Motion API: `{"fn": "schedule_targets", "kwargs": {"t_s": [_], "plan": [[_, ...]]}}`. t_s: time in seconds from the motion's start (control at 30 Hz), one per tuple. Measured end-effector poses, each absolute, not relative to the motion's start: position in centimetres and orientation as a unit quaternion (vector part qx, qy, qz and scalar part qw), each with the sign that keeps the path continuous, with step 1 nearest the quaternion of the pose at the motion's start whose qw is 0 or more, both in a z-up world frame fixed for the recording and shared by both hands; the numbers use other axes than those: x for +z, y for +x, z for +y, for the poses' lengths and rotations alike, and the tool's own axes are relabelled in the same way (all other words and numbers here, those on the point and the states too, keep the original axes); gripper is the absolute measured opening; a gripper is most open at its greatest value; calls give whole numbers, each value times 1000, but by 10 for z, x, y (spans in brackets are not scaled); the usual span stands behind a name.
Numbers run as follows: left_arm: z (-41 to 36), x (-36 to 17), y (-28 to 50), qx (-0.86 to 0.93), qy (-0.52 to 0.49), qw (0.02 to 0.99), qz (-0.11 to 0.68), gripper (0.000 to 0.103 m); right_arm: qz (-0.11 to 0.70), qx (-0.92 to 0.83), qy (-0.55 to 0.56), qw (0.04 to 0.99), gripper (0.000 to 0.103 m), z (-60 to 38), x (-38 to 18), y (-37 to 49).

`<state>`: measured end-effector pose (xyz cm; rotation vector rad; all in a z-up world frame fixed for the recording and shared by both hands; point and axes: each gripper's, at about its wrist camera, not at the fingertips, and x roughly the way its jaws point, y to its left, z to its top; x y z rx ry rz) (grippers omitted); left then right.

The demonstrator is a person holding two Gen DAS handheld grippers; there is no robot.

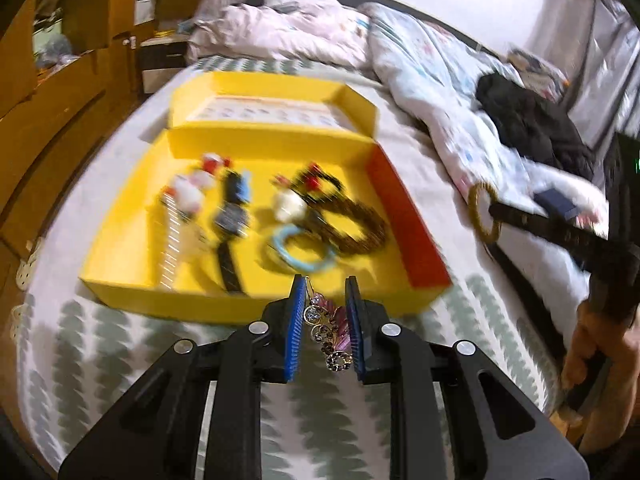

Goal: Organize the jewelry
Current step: 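Carry the earring and coil bracelet into the yellow box and lower them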

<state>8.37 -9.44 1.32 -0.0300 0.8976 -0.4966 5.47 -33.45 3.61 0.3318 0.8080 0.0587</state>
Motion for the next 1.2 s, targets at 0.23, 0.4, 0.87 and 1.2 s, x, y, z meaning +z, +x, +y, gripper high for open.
{"fn": "schedule_targets", "kwargs": {"t_s": [0.23, 0.4, 0.87, 1.2], "plan": [[-54, 29, 150, -204, -33, 878, 431, 21, 413, 69, 152, 895, 11, -287, 33, 112], [-50, 26, 190, -190, -36, 876, 442, 21, 436, 72, 141, 886, 11, -270, 19, 151], [-105, -28, 255, -209, -21, 839, 503, 21, 479, 48, 124, 868, 11, -262, -20, 228], [-127, -52, 270, -215, -11, 820, 530, 21, 494, 19, 123, 861, 11, -269, -39, 239]]}}
